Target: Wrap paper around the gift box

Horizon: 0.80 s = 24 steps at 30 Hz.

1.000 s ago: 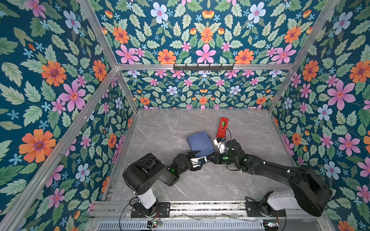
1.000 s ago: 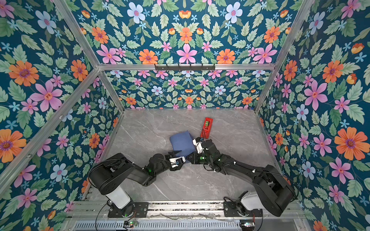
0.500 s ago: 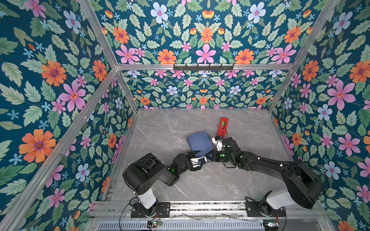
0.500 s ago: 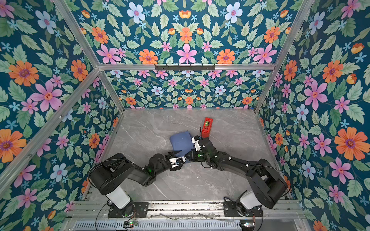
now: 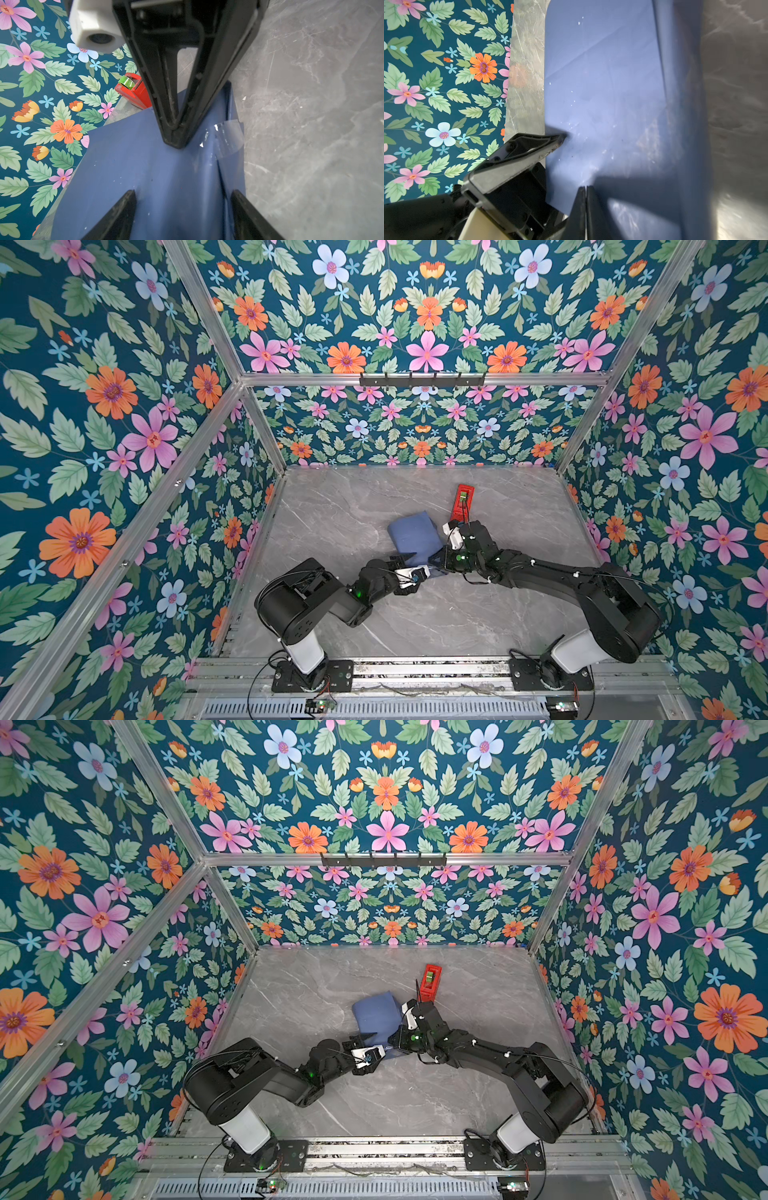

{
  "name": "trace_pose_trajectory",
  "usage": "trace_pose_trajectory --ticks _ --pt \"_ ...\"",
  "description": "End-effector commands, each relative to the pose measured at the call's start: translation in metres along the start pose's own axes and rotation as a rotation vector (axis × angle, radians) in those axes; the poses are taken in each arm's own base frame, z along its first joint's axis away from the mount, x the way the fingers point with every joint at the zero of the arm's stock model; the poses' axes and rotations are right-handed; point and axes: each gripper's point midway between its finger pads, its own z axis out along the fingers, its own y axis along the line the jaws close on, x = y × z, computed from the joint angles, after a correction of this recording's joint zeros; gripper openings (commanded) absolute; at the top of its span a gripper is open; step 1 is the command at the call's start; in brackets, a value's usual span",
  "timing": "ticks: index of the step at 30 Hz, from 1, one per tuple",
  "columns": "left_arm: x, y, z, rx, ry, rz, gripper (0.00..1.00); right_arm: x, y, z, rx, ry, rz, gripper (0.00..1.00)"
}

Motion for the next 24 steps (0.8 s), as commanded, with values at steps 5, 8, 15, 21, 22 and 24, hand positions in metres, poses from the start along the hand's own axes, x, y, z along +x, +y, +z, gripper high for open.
trace_pose_trajectory --ticks 5,8,15,21,22,24 --pt "0.005 -0.007 0.0 0.03 0.018 -0.023 0.73 0.012 0.007 -0.025 -0.046 -0.002 -0.08 0.08" --pt "0.005 -0.006 0.001 0.028 0.016 -0.023 0.73 0.032 0.005 -0.025 -0.057 0.03 -0.128 0.08" --pt "0.005 -0.006 0.001 0.03 0.018 -0.027 0.73 0.041 0.009 -0.004 -0.05 0.051 -0.181 0.08" --pt "0.004 -0.006 0.0 0.03 0.016 -0.027 0.73 0.034 0.004 0.007 -0.03 0.032 -0.177 0.07" --pt "0.004 -0.007 0.0 0.033 0.016 -0.028 0.73 0.034 0.003 0.007 -0.023 0.031 -0.175 0.06" --pt "0.005 -0.006 0.0 0.03 0.018 -0.027 0.73 0.033 -0.003 0.007 0.002 0.027 -0.174 0.06"
